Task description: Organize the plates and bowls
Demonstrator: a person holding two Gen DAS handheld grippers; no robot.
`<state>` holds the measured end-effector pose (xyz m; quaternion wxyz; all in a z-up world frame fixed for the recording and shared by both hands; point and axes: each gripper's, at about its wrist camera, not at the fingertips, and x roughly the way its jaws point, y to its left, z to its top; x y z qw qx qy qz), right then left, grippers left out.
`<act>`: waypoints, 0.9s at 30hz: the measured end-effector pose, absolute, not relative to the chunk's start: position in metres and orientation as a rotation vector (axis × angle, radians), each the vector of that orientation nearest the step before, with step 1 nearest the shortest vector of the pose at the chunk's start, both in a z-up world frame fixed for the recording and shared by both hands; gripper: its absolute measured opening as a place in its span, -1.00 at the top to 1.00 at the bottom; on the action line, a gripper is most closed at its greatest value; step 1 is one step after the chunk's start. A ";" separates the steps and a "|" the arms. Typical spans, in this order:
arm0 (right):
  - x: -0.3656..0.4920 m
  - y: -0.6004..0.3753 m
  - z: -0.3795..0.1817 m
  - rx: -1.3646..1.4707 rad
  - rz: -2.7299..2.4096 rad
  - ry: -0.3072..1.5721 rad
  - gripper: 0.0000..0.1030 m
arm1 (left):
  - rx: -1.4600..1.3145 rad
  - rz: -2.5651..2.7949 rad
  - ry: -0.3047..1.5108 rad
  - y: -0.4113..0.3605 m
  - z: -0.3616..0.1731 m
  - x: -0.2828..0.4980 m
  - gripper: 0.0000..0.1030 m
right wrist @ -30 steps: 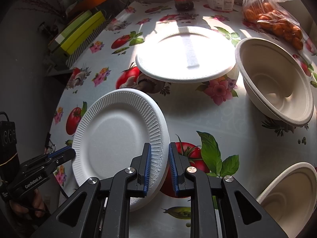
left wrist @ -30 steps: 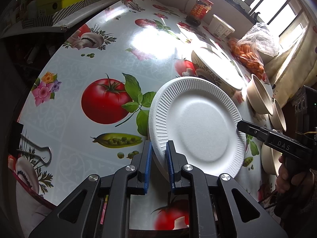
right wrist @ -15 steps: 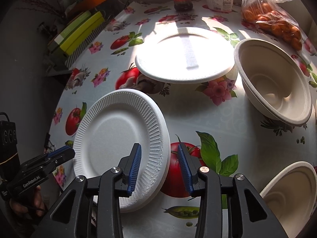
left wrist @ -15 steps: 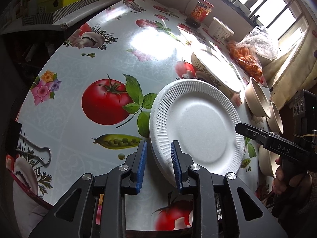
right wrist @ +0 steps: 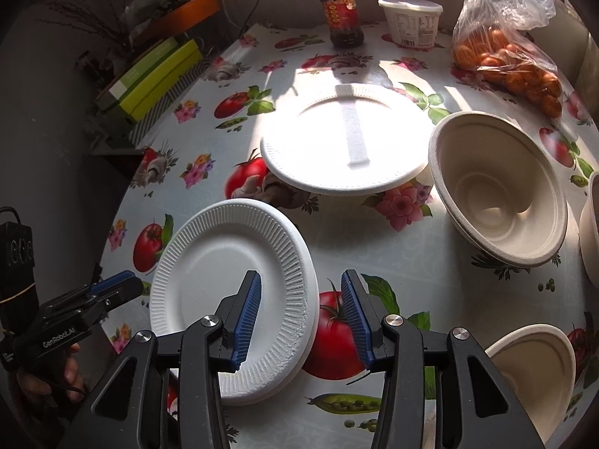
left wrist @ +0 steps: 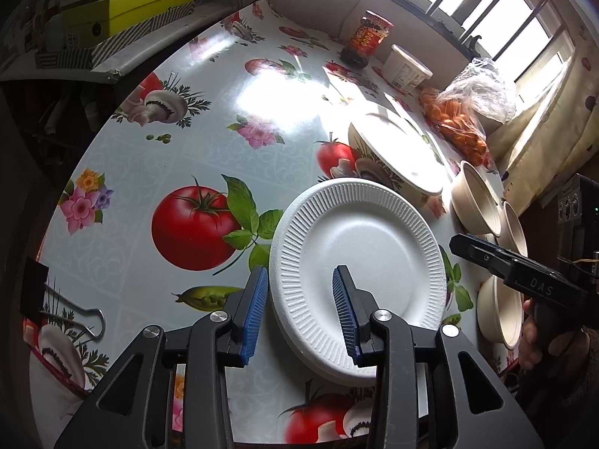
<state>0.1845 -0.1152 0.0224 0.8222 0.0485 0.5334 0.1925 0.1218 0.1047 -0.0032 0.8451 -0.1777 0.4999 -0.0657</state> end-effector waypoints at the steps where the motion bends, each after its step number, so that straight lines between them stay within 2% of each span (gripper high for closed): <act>1: 0.186 -0.116 0.025 0.106 0.410 1.129 0.14 | -0.374 -0.142 1.050 0.104 -0.001 0.125 0.27; 17: 0.240 -0.152 0.094 0.083 0.377 0.998 0.14 | -0.382 -0.180 0.985 0.092 0.042 0.187 0.27; 27: 0.301 -0.186 0.105 0.131 0.380 1.029 0.14 | -0.366 -0.203 1.022 0.066 0.049 0.237 0.27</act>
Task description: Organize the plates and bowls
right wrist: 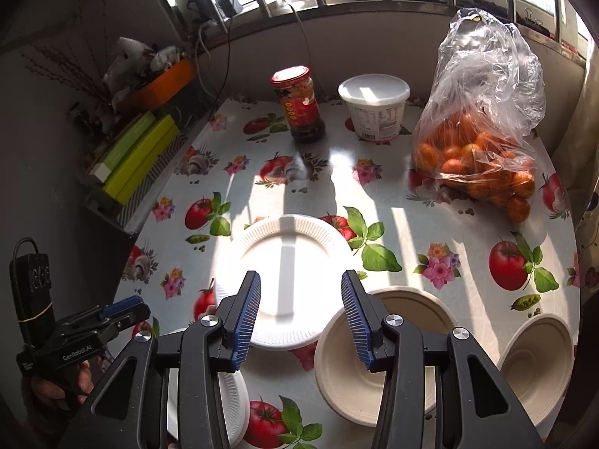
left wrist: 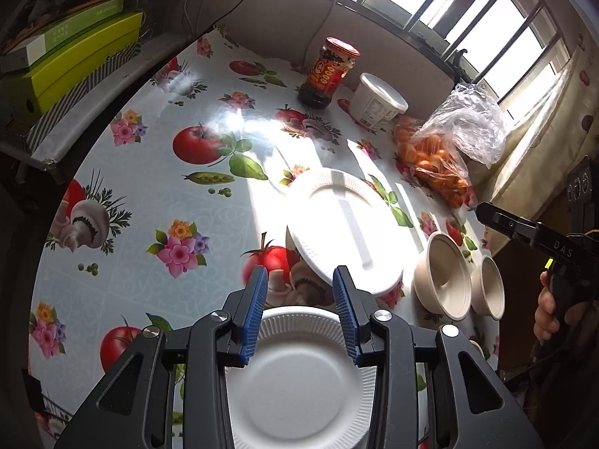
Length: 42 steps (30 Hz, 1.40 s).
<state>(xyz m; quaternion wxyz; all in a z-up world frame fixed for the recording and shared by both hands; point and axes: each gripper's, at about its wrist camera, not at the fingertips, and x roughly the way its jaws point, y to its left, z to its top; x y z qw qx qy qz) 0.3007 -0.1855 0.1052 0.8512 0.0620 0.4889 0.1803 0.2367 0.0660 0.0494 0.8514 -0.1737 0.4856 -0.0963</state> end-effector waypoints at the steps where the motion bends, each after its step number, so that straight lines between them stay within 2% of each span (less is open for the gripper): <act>1: 0.307 -0.189 0.105 0.140 0.384 1.037 0.14 | -0.363 -0.202 1.026 0.064 0.050 0.242 0.27; 8: 0.354 -0.200 0.087 0.164 0.378 1.103 0.14 | -0.351 -0.174 1.035 0.054 0.053 0.276 0.27; 18: 0.404 -0.196 0.025 0.158 0.384 1.247 0.14 | -0.325 -0.148 1.114 0.044 0.025 0.306 0.27; 27: 0.414 -0.191 -0.006 0.162 0.416 1.312 0.14 | -0.331 -0.142 1.175 0.042 -0.001 0.313 0.27; 42: 0.411 -0.185 -0.024 0.171 0.436 1.350 0.14 | -0.363 -0.148 1.201 0.044 -0.015 0.314 0.27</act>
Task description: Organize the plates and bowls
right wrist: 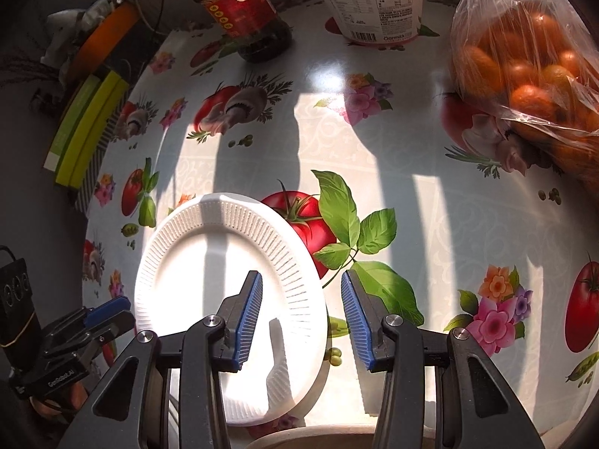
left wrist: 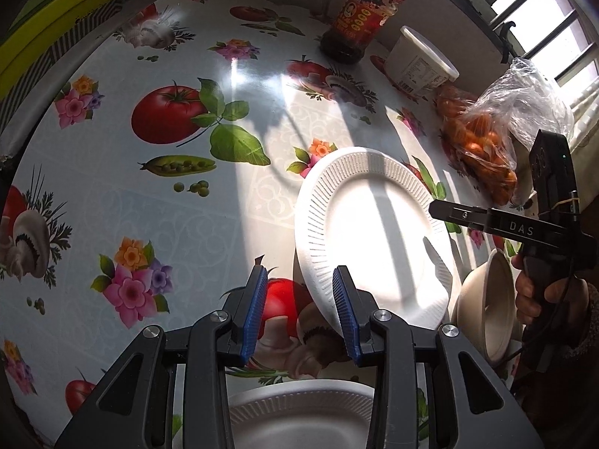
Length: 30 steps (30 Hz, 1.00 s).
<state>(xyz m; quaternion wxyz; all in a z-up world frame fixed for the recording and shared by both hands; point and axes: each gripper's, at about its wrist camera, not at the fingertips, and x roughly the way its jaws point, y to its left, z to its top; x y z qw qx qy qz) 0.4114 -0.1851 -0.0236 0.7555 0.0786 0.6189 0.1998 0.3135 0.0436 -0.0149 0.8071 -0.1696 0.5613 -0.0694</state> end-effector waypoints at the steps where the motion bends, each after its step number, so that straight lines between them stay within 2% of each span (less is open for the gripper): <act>1: 0.411 -0.185 -0.024 0.171 0.437 1.350 0.15 | -0.363 -0.149 1.202 0.044 -0.015 0.313 0.27; 8: 0.409 -0.184 -0.024 0.172 0.432 1.347 0.27 | -0.374 -0.156 1.204 0.041 -0.018 0.313 0.28; 12: 0.407 -0.184 -0.025 0.172 0.435 1.345 0.38 | -0.365 -0.165 1.207 0.037 -0.019 0.313 0.37; 16: 0.407 -0.185 -0.025 0.180 0.429 1.343 0.46 | -0.367 -0.164 1.208 0.035 -0.021 0.313 0.39; 18: 0.407 -0.185 -0.025 0.177 0.429 1.343 0.50 | -0.364 -0.164 1.209 0.034 -0.021 0.314 0.54; 22: 0.405 -0.189 -0.026 0.180 0.418 1.337 0.62 | -0.362 -0.162 1.208 0.033 -0.022 0.314 0.60; 30: 0.401 -0.189 -0.025 0.188 0.407 1.317 0.64 | -0.381 -0.149 1.195 0.036 -0.020 0.313 0.64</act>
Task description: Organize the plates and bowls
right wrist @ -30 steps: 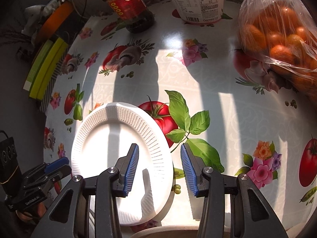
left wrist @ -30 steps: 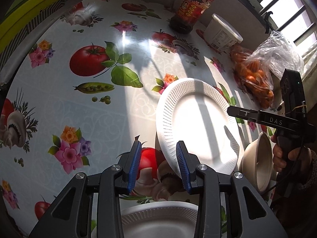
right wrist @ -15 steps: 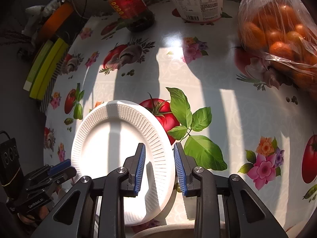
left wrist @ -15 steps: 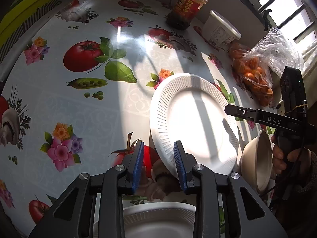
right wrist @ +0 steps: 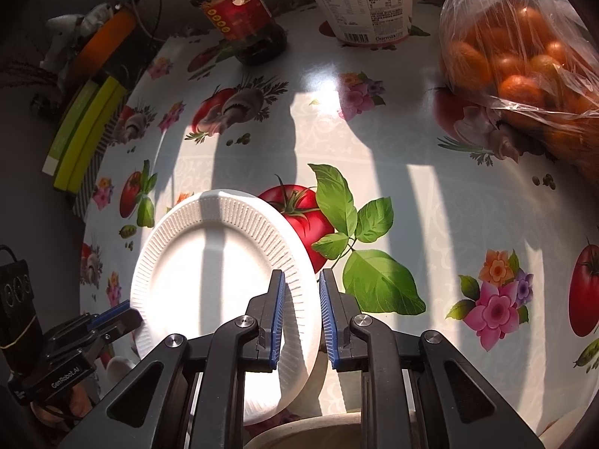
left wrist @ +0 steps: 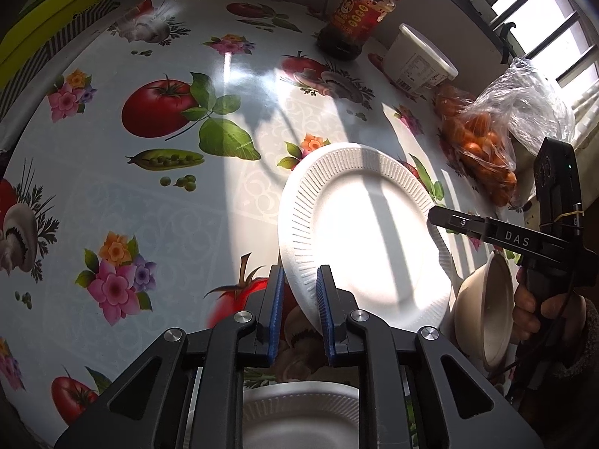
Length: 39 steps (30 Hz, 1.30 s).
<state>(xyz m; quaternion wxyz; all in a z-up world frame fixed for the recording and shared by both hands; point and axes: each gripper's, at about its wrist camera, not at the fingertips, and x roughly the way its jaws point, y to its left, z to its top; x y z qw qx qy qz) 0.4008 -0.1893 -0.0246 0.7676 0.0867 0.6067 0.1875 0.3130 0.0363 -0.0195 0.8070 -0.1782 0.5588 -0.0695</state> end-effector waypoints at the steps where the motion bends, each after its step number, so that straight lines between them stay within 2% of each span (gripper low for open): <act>1: 0.400 -0.189 -0.024 0.194 0.406 1.314 0.65 | -0.382 -0.149 1.194 0.037 -0.019 0.313 0.64; 13: 0.391 -0.193 -0.015 0.241 0.416 1.294 0.65 | -0.378 -0.138 1.174 0.041 -0.012 0.310 0.64; 39: 0.338 -0.192 0.041 0.275 0.422 1.191 0.65 | -0.380 -0.169 1.073 0.051 0.029 0.270 0.64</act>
